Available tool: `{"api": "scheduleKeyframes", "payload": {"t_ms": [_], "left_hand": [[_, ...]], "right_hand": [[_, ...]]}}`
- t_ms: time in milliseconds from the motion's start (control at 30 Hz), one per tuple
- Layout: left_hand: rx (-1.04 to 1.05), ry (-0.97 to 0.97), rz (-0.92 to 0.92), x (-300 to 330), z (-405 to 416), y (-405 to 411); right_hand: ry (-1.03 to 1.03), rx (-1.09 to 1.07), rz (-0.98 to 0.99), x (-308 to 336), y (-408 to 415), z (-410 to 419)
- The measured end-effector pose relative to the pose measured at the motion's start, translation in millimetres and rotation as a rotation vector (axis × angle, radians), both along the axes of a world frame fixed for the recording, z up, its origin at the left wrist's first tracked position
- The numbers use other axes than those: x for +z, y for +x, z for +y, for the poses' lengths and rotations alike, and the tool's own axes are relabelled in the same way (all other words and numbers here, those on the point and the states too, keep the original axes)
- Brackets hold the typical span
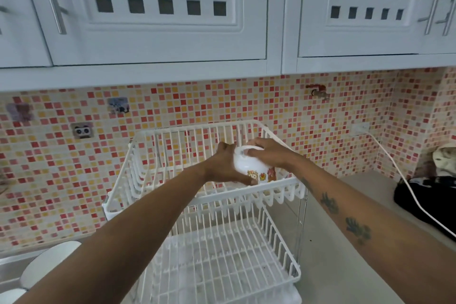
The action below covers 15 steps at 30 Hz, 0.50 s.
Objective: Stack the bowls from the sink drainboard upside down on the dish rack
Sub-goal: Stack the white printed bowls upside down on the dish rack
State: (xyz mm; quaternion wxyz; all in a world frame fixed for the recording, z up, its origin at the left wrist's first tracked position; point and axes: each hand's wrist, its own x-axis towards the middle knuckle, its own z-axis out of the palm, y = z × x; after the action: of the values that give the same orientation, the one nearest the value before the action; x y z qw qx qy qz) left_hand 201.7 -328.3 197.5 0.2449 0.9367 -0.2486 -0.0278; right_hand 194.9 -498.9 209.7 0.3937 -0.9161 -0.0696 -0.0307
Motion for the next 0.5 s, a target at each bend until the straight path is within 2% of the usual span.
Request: {"api": "scheduleKeyframes", "payload": {"t_ms": [167,400,500], "left_hand": [[0.018,0.046,0.000,-6,-2,1],[0.028,-0.067,0.079,-25,-3,35],[0.044,-0.027,0.128,-16,-1,21]], "right_hand": [[-0.113,0.073,0.016,-3,-5,2],[-0.216,0.066,0.001,-9,1,-1],[-0.215,0.058,0.013,-8,1,3]]}}
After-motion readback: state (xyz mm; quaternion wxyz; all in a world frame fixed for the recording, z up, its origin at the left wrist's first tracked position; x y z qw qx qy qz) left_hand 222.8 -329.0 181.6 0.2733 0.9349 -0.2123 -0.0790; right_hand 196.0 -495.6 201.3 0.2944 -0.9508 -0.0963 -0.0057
